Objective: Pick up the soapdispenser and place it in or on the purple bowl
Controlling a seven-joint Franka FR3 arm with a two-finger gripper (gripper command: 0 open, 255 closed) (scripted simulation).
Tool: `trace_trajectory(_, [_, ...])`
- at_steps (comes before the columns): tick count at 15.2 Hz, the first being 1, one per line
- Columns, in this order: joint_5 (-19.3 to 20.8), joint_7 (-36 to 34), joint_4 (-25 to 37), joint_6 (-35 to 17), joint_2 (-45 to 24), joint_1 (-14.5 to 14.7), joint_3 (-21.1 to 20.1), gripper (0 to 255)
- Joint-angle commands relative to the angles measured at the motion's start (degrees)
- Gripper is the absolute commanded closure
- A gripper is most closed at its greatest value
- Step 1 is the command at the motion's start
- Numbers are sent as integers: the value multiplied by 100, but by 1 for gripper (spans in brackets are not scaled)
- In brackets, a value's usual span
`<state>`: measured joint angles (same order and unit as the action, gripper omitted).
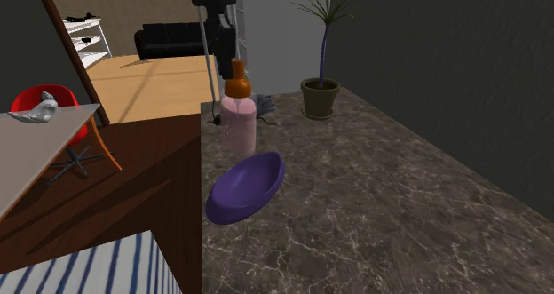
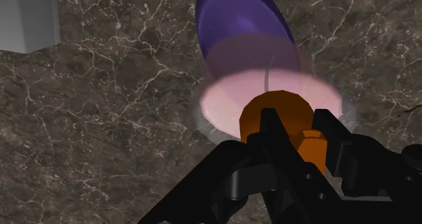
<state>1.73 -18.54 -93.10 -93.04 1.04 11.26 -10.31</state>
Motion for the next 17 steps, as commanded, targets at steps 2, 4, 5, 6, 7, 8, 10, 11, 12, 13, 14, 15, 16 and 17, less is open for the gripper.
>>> trace_trajectory(2, [-9,-4,-312,-262,57,-1,1,255])
trace_trajectory(4, [-13,-6,-494,-422,81,-2,3,255])
trace_trajectory(5, [-14,-7,-583,-501,90,-2,4,255])
trace_trajectory(6, [-15,-8,-669,-579,98,-3,4,255])
trace_trajectory(7, [-16,-9,-754,-658,105,-3,4,255])
trace_trajectory(8, [-17,-11,-838,-736,110,-3,5,255])
trace_trajectory(10, [-17,-14,-1000,-891,117,-3,5,255])
trace_trajectory(11, [-17,-16,-1078,-968,118,-3,5,255])
trace_trajectory(12, [-16,-18,-1155,-1045,119,-3,5,255])
trace_trajectory(13, [-16,-21,-1231,-1122,117,-3,5,255])
trace_trajectory(14, [-15,-23,-1305,-1199,115,-3,5,255])
trace_trajectory(15, [-13,-26,-1378,-1275,111,-3,5,255])
trace_trajectory(16, [-12,-29,-1449,-1351,106,-3,4,255])
trace_trajectory(17, [-10,-32,-1519,-1427,100,-3,4,255])
